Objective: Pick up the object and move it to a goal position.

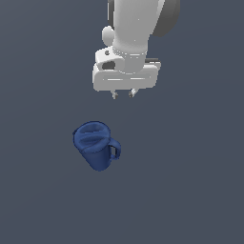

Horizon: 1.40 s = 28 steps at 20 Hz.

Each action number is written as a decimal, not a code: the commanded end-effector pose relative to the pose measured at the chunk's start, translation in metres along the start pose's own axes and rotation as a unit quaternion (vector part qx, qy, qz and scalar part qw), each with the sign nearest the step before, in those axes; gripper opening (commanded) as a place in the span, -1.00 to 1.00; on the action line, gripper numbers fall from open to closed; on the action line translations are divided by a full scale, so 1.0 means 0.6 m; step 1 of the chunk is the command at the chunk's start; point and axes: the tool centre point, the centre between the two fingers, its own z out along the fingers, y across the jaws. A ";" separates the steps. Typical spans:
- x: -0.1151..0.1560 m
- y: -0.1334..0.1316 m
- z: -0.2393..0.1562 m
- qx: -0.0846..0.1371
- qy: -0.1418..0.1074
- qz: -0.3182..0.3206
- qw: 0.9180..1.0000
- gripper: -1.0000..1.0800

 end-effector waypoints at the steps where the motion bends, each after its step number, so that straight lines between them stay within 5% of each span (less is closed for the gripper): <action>1: 0.016 0.002 0.006 -0.011 -0.009 -0.035 0.999 0.23; 7: 0.061 0.009 0.024 -0.039 -0.037 -0.133 0.990 0.23; 14: 0.112 0.016 0.051 -0.069 -0.076 -0.244 0.964 0.23; 21: 0.158 0.023 0.082 -0.093 -0.118 -0.346 0.926 0.23; 28: 0.199 0.028 0.117 -0.111 -0.165 -0.438 0.877 0.23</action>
